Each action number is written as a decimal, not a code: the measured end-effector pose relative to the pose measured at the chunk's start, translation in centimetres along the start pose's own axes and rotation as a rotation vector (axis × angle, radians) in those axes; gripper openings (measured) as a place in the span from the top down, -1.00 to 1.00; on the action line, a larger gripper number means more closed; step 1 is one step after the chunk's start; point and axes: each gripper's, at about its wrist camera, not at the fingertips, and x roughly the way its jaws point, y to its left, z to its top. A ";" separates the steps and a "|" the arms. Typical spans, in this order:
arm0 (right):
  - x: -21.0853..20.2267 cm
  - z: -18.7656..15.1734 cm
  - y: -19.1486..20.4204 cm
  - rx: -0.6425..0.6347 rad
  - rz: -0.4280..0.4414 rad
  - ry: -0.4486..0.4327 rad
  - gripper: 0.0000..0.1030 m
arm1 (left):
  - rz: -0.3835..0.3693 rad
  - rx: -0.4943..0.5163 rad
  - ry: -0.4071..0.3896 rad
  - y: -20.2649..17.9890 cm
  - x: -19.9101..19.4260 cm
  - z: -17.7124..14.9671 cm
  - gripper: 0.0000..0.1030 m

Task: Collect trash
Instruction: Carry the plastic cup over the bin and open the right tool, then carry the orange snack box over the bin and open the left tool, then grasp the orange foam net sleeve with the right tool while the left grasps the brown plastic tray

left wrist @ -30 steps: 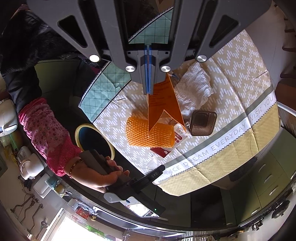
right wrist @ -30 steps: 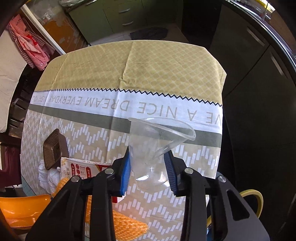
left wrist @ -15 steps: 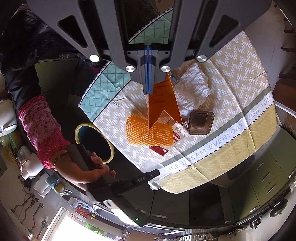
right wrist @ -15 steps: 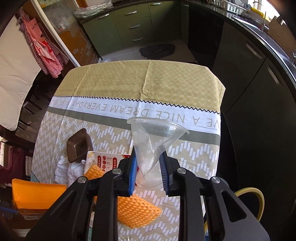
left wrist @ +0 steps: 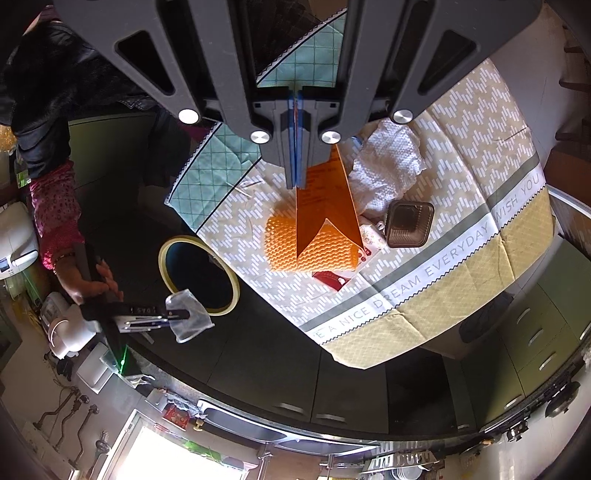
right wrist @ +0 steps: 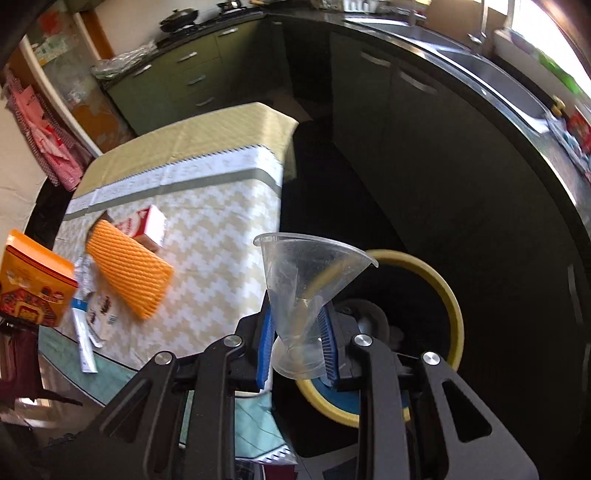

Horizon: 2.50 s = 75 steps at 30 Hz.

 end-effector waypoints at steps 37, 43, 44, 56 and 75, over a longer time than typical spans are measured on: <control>-9.9 -23.3 -18.6 0.421 -0.167 -0.240 0.18 | -0.118 0.402 0.181 -27.0 23.6 19.0 0.92; -9.4 -23.2 -17.5 0.363 -0.132 -0.232 0.12 | -0.096 0.385 0.188 -25.8 23.3 18.1 0.50; -9.2 -22.7 -16.7 0.338 -0.121 -0.229 0.12 | -0.087 0.380 0.182 -25.0 22.1 17.7 0.47; -4.2 -10.6 0.9 -0.145 0.055 -0.156 -0.10 | 0.126 0.114 0.040 -5.5 5.5 6.9 -0.05; -0.4 -1.2 14.8 -0.398 0.132 -0.050 -0.10 | 0.169 -0.034 0.278 12.0 15.9 2.9 0.24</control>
